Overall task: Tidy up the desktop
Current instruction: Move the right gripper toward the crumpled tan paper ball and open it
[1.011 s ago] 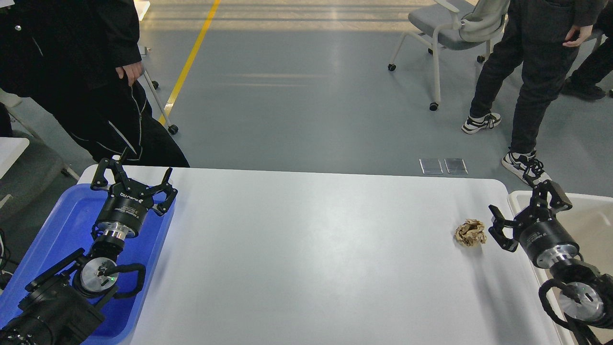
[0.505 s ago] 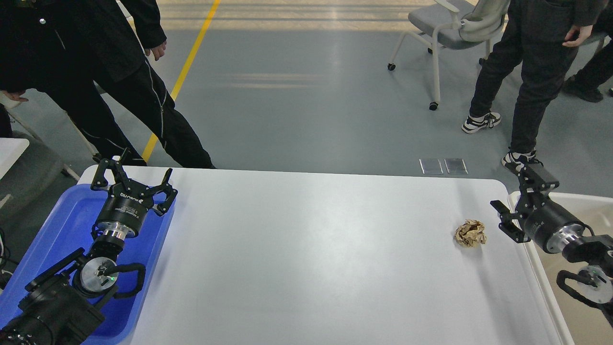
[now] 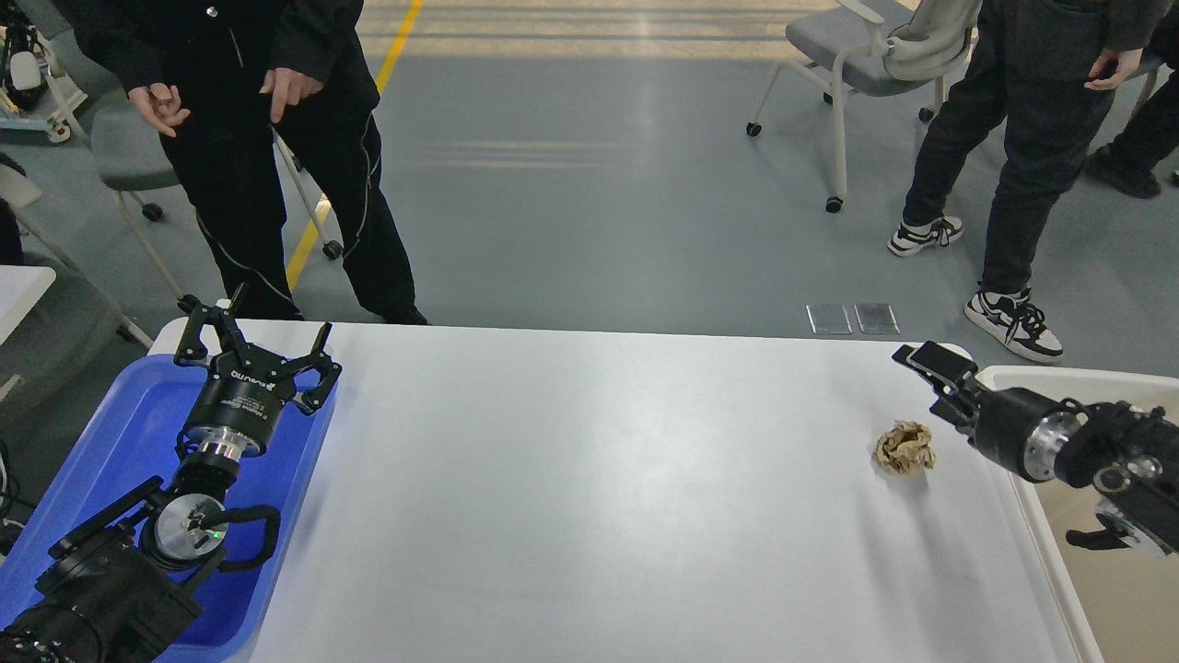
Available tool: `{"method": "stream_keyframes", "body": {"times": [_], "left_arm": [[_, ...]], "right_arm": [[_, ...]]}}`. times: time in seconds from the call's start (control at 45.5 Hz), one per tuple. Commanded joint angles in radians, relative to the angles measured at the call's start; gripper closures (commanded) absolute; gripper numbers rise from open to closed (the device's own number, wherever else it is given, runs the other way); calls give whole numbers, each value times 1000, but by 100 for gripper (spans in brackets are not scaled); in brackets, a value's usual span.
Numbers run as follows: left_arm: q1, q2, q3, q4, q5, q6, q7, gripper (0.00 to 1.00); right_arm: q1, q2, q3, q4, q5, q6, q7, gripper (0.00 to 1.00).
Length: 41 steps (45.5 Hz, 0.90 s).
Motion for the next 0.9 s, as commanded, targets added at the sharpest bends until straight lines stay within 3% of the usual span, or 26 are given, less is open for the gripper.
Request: {"method": "stream_keyframes", "body": {"times": [0.0,0.264,0.44,0.879], "left_arm": [[0,0,0,0,0,-2,0,0],[1,0,0,0,0,-2,0,0],[0,0,-1,0,0,-1,0,0],[0,0,0,0,0,-1,0,0]], "right_arm": [[168,-77,-326,0,-147,-55,1,0],[238,-69,-558,-79,-221,-122,1,0],[244,72,-644,-234,-270,-225,1,0],[244,193,-696,-405,-255,-286,1,0]]}}
